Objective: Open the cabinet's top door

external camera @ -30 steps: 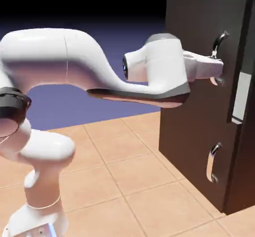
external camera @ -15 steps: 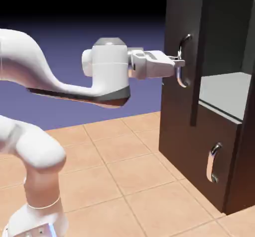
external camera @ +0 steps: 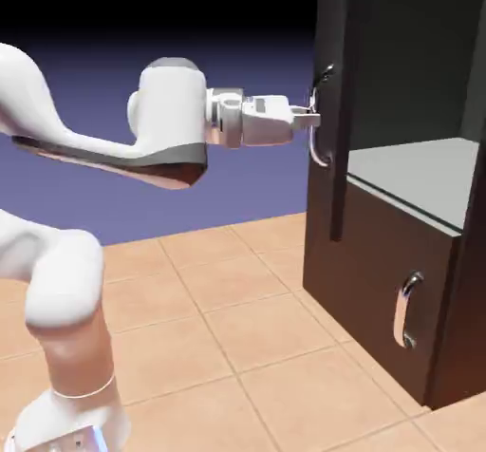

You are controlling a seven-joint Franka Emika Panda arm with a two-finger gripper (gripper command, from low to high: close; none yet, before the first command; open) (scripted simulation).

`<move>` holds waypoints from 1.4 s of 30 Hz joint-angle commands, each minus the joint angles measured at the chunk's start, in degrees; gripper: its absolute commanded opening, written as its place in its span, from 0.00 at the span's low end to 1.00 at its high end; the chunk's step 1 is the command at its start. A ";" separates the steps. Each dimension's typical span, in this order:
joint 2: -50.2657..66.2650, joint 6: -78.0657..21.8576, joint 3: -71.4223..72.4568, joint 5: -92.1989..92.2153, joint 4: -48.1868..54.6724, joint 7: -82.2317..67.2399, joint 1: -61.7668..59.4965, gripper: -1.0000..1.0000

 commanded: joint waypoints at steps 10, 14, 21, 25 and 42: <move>-11.52 -5.25 7.18 24.97 -8.11 -18.51 -2.30 0.00; -16.60 -12.60 10.64 34.93 -10.82 -25.37 1.29 0.00; -23.59 -29.82 21.52 50.94 -12.02 -32.27 8.49 0.00; -25.03 -39.79 29.20 58.69 -10.10 -33.82 11.04 0.00; -20.40 -79.96 59.16 81.96 18.11 -36.32 -1.77 0.00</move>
